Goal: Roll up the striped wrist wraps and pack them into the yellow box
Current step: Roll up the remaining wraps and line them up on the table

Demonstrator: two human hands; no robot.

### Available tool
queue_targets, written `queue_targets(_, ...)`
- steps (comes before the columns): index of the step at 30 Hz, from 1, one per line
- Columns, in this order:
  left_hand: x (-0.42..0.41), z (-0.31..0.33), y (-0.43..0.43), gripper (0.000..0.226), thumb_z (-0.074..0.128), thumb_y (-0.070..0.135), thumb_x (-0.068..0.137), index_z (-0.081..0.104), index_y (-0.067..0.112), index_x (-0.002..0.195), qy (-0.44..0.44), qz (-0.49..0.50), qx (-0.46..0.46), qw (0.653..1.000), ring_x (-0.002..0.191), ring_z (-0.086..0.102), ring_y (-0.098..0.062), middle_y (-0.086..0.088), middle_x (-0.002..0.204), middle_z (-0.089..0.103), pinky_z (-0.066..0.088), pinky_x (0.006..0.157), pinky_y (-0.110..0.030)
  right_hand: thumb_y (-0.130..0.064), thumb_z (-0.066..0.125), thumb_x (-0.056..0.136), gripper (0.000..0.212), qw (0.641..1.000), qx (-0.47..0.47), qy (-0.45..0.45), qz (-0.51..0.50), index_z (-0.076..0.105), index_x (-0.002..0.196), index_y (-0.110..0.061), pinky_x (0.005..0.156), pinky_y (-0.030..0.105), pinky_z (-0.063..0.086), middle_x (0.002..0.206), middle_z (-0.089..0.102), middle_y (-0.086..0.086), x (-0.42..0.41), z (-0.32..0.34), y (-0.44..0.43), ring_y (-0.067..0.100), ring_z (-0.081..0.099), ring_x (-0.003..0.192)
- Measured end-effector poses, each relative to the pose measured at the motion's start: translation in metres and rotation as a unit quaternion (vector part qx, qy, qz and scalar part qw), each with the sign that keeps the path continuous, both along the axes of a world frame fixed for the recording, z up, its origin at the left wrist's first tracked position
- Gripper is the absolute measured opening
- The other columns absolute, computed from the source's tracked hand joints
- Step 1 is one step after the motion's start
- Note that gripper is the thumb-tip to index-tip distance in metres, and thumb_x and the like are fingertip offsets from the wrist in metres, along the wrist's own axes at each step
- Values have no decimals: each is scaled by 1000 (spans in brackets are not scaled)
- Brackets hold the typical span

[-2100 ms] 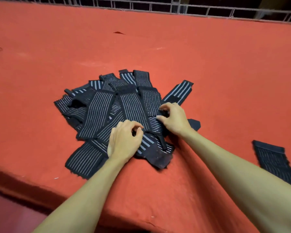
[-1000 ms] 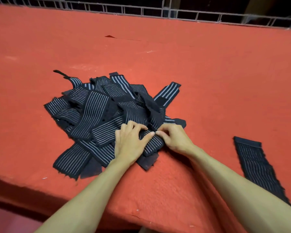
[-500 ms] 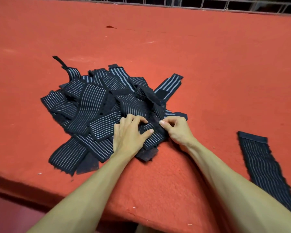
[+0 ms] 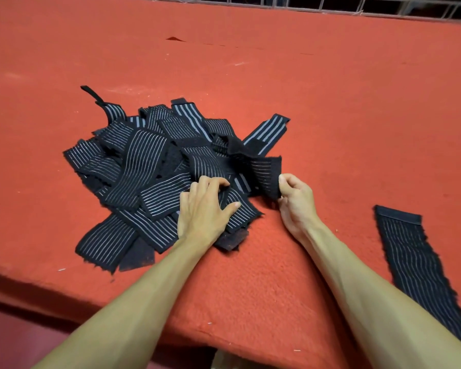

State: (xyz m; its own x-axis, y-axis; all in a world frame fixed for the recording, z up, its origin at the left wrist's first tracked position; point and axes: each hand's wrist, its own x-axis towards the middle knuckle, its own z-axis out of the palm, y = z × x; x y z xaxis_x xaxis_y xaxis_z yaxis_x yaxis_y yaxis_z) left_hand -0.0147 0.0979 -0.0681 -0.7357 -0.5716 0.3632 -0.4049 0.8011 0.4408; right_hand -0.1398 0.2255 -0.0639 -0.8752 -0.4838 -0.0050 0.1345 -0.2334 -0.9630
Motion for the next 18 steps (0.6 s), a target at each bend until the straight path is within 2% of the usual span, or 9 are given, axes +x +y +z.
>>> queue_targets(2,1,2,3,50,63,53,84,48,29,125,3,4,-7,1000,107,45,-12,9,114,48,29,92,-31,-15,62,84,16,998,-52,-33,14,50,74,-12,60,29,37,75,51,11,0,4,4,18,46,65)
queue_targets(4,2,4,5,51,62,53,85,46,27,126,-1,2,-19,1000,108,47,-12,7,114,49,30,93,-31,-14,59,80,14,997,-63,-51,6,47,73,-14,63,29,43,77,52,11,2,10,7,19,48,68)
queue_targets(7,5,13,9,51,56,50,91,43,22,131,-31,-21,-57,998,112,48,-16,3,119,50,31,97,-33,-4,51,91,25,997,-58,-43,-14,46,70,-16,71,33,42,74,51,7,6,20,16,20,47,71)
queue_targets(9,8,24,15,55,55,45,93,37,18,137,-43,-34,-56,997,115,48,-20,0,126,47,30,101,-33,-3,46,96,31,998,-52,-21,-30,46,68,-17,69,32,41,69,51,3,7,35,29,17,46,67)
queue_targets(12,13,53,31,66,62,35,91,30,11,143,11,-64,-21,998,119,44,-25,-6,133,39,28,105,-35,-6,44,100,34,998,-61,10,-32,45,68,-17,61,31,43,59,51,-4,8,70,52,11,46,56)
queue_targets(15,11,84,50,86,75,27,80,24,10,147,92,-130,26,987,134,30,-24,-10,143,30,24,109,-37,-10,41,101,32,996,-79,33,-15,46,71,-17,52,25,42,55,50,-7,14,109,74,8,45,48)
queue_targets(17,8,108,62,99,79,23,75,16,14,151,110,-170,55,978,140,20,-20,-8,149,24,19,113,-39,-11,46,99,27,994,-95,49,10,50,73,-15,47,23,39,60,51,-4,17,135,90,9,46,50)
queue_targets(18,6,123,73,102,80,23,74,15,18,152,110,-191,63,973,141,19,-17,-5,151,23,17,113,-38,-12,50,96,22,992,-103,64,28,54,75,-14,53,26,40,67,53,1,21,153,102,13,49,56)
